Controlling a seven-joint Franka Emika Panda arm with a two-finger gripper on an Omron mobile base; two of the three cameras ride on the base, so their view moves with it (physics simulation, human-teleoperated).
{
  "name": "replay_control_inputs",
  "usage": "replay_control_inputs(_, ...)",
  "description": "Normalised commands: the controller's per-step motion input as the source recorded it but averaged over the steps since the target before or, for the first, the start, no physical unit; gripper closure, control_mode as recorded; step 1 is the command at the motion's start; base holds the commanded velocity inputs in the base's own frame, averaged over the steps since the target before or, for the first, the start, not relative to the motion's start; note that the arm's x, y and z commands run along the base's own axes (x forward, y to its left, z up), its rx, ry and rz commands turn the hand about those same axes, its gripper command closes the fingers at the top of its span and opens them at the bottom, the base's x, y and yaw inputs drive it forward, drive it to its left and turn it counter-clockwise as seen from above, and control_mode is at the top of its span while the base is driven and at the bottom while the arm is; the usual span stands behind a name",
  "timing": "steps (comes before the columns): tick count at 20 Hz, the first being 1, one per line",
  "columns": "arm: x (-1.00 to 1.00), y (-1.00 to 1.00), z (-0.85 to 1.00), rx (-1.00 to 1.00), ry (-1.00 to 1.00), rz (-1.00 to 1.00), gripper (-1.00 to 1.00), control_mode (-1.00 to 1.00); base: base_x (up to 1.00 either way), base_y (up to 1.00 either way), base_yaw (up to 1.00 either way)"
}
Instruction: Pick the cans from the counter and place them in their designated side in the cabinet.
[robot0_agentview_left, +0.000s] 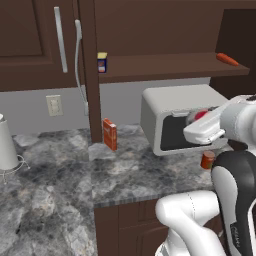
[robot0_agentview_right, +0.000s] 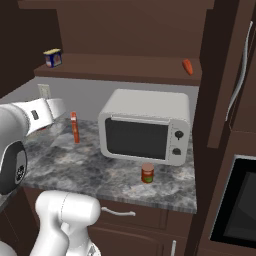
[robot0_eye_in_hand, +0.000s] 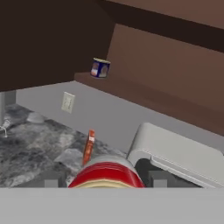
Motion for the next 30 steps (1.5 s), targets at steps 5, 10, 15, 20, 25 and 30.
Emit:
replay_control_inputs(5,-0.14,0.00,0.36,0.00,-0.15,0.00,1.00,-1.00,0.00,0.00,0.00)
replay_control_inputs(10,-0.11,0.00,0.31,0.00,-0.06,0.00,1.00,-1.00,0.00,0.00,0.00)
replay_control_inputs(15,-0.06,0.00,0.31,0.00,0.00,0.01,1.00,-1.00,0.00,0.00,0.00)
replay_control_inputs(20,-0.02,0.00,0.29,0.00,0.02,0.01,1.00,-1.00,0.00,0.00,0.00)
replay_control_inputs(25,0.05,0.00,0.09,0.00,0.11,0.00,1.00,-1.00,0.00,0.00,0.00)
replay_control_inputs(30,0.16,-0.09,0.00,0.00,0.06,-0.01,1.00,-1.00,0.00,0.00,0.00)
